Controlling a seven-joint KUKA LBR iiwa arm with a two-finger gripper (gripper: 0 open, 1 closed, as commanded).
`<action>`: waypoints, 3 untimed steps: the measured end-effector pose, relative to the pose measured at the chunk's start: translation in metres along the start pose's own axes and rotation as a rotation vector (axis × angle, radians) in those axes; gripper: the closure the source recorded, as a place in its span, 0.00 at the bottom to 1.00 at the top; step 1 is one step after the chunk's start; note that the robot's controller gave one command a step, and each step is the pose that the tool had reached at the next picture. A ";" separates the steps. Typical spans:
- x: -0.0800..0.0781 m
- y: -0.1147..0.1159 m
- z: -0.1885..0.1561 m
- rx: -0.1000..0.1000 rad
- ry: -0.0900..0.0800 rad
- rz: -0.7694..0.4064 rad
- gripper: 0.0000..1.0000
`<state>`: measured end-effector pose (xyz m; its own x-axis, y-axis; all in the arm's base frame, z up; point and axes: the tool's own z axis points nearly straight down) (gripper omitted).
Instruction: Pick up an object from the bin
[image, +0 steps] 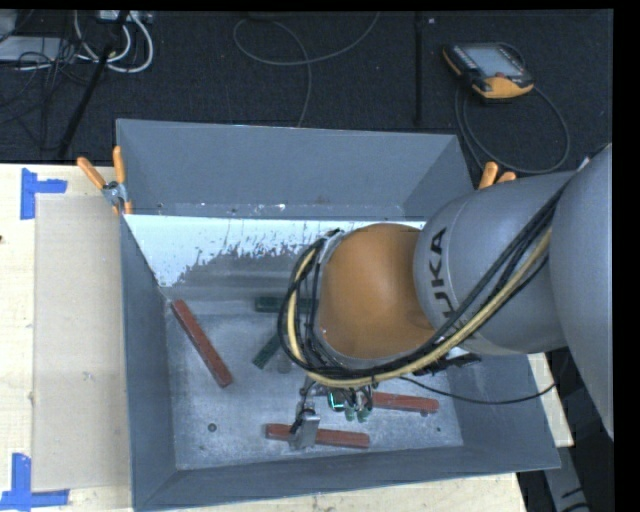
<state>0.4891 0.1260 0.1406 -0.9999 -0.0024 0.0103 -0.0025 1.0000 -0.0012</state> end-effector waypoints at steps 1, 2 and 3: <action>-0.002 0.000 -0.004 -0.001 -0.007 0.004 0.00; 0.006 -0.023 0.031 -0.003 -0.015 -0.060 0.00; -0.013 -0.020 0.069 -0.001 -0.009 -0.207 1.00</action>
Offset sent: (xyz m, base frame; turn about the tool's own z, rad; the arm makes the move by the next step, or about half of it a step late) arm -0.0164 -0.0498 -0.0686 -0.1102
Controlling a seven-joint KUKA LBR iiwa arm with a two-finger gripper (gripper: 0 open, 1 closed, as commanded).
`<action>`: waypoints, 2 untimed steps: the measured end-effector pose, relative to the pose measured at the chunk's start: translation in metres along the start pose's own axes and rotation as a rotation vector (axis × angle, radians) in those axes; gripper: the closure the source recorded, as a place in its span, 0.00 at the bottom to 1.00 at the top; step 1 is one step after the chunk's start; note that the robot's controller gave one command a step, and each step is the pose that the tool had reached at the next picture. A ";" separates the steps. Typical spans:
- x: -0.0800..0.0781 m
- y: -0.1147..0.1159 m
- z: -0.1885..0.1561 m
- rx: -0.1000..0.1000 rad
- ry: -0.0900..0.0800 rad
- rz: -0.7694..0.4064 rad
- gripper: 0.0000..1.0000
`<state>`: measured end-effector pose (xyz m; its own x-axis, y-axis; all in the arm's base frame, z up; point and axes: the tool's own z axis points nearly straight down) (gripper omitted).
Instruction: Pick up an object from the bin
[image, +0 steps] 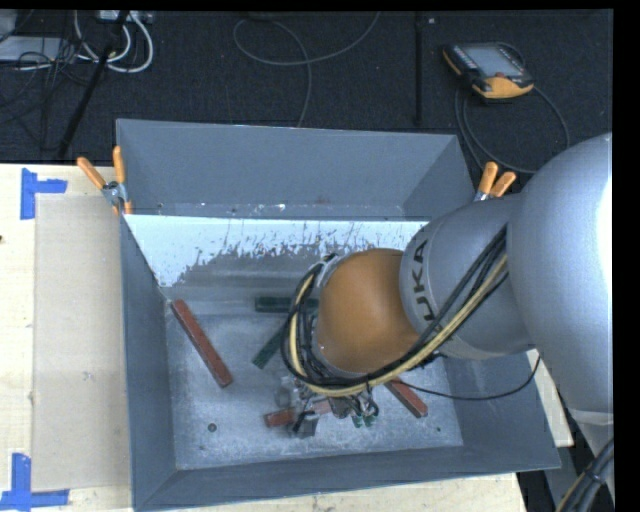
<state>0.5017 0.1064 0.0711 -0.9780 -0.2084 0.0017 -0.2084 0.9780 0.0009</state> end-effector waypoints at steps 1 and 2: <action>0.000 0.000 0.000 0.000 0.000 0.001 1.00; -0.018 -0.009 -0.199 0.000 0.000 -0.006 1.00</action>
Offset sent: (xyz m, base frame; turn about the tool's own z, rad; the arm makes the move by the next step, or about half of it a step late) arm 0.0197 -0.0065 0.2030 -0.0070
